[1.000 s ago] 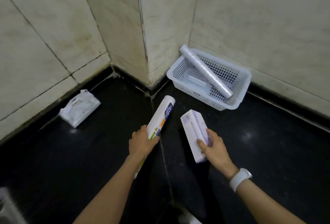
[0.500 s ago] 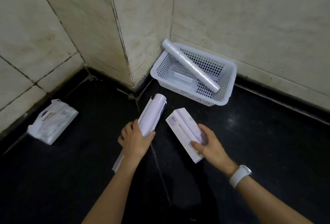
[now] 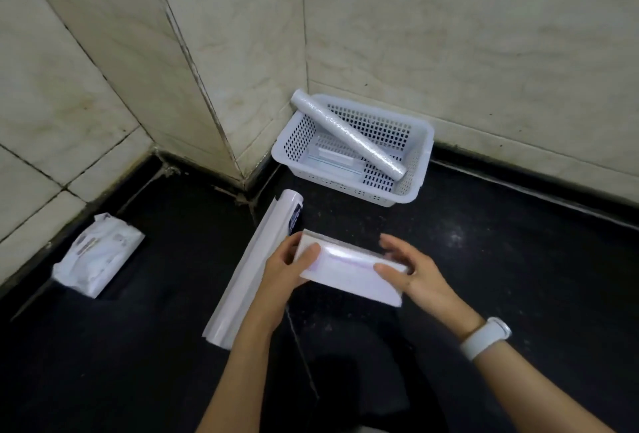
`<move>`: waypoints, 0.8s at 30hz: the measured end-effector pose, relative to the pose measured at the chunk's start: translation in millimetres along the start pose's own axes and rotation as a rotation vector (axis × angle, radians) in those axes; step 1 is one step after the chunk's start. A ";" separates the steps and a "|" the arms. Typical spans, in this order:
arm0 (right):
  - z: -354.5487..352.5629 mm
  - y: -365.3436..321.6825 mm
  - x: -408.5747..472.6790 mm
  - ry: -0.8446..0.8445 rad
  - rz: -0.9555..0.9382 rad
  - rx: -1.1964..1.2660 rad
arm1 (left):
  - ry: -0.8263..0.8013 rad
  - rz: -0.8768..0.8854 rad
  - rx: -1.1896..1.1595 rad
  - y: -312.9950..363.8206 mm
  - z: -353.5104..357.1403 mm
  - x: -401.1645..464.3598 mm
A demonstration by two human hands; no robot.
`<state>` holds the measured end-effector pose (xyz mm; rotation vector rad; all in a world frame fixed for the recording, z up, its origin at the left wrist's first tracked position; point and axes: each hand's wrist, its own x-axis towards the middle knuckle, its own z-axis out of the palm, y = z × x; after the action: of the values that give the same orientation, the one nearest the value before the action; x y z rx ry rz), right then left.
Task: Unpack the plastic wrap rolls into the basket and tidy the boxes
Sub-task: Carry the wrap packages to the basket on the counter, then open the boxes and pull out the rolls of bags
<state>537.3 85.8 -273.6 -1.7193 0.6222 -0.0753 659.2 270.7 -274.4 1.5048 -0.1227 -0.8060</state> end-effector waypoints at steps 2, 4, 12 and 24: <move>-4.3 2.0 -1.5 0.123 0.028 0.106 | 0.058 -0.050 -0.108 0.6 5.7 2.2; -5.7 5.5 -4.6 0.083 0.083 0.256 | 0.070 -0.067 -0.162 1.7 7.8 4.6; -8.9 14.0 -6.0 0.199 0.245 0.420 | -0.107 0.073 0.122 4.2 12.4 -6.1; -17.6 22.2 -11.2 0.216 0.228 0.480 | -0.103 0.234 0.277 15.1 22.2 -11.1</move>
<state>513.0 72.6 -286.6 -1.1773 0.8777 -0.2323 644.9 256.1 -253.7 1.6700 -0.4950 -0.6966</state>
